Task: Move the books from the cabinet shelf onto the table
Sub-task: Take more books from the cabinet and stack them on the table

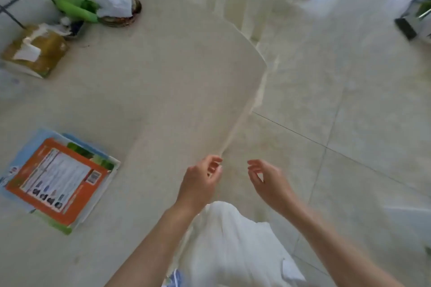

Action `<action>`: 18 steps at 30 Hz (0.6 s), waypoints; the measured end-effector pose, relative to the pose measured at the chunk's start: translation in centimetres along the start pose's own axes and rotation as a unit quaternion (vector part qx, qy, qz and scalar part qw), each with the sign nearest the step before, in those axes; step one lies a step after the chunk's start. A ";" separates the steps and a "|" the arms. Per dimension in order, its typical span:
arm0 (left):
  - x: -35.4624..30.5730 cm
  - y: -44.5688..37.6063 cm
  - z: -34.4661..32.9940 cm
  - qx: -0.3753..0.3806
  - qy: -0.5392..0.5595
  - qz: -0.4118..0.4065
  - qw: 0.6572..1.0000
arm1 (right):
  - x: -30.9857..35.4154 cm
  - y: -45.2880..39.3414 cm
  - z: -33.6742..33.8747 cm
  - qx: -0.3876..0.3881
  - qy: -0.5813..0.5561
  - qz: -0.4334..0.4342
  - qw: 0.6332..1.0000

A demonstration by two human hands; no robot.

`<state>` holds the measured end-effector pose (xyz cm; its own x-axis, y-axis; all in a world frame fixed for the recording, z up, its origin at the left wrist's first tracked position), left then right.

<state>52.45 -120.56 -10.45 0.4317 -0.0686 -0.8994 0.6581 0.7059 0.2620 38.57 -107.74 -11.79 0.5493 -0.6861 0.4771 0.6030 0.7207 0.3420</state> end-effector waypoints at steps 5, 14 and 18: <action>-5.5 1.3 -12.4 0.102 -0.034 -0.064 0.992 | -10.8 7.1 5.2 -0.023 0.031 -0.029 0.999; -10.6 8.0 -38.2 0.257 -0.081 -0.102 0.958 | -33.3 23.3 14.5 -0.122 0.038 -0.178 0.976; -13.7 12.6 -51.3 0.372 -0.106 -0.139 0.912 | -42.9 31.6 17.8 -0.153 0.015 -0.273 0.950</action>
<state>23.17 -74.51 -12.79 0.2415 -0.3620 -0.9003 0.9626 -0.0277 0.2694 23.74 -53.73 -7.00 0.1192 -0.9552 0.2709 0.9401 0.1963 0.2785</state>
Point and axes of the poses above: each hand's wrist, its own y-axis away from the middle knuckle, its own z-axis out of the back of the hand, x = y × z, the point moved 8 cm from there along -y, towards the middle knuckle, and after that the axes turned 13 degrees about y, right-handed, at the moved point
